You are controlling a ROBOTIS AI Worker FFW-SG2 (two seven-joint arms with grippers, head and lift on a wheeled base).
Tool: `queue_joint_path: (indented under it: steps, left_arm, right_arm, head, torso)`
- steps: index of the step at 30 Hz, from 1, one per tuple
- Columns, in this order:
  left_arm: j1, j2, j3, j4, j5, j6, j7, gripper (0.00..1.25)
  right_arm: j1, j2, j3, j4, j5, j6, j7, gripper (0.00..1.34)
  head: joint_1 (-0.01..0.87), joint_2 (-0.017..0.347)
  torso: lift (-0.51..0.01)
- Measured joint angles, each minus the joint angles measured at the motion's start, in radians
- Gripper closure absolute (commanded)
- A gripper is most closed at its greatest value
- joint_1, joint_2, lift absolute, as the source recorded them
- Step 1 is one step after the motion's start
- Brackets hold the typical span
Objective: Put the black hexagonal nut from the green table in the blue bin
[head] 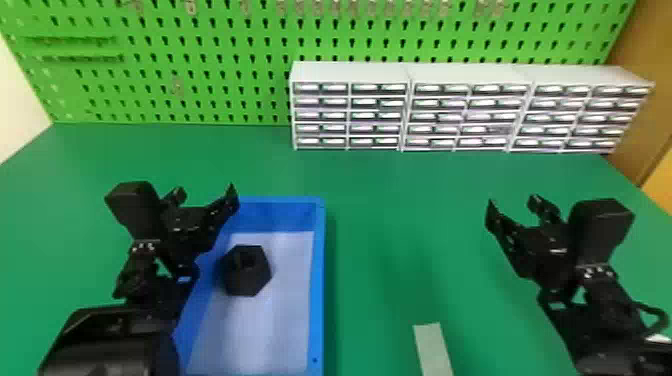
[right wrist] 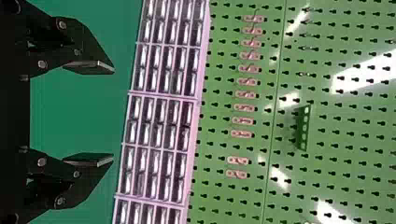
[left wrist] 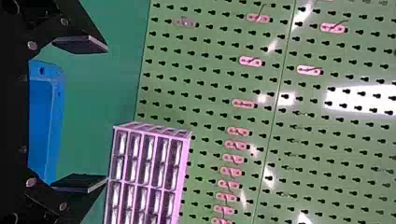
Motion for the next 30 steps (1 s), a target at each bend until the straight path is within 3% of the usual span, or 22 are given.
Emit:
queue_joint_path:
  steps: [30]
  left_arm:
    - [0.006, 0.000, -0.015, -0.049, -0.015, 0.002, -0.017, 0.28]
  right_arm:
    - [0.006, -0.006, 0.002, 0.000, -0.005, 0.005, 0.000, 0.58]
  head:
    - [0.686, 0.051]
  torso:
    - [-0.097]
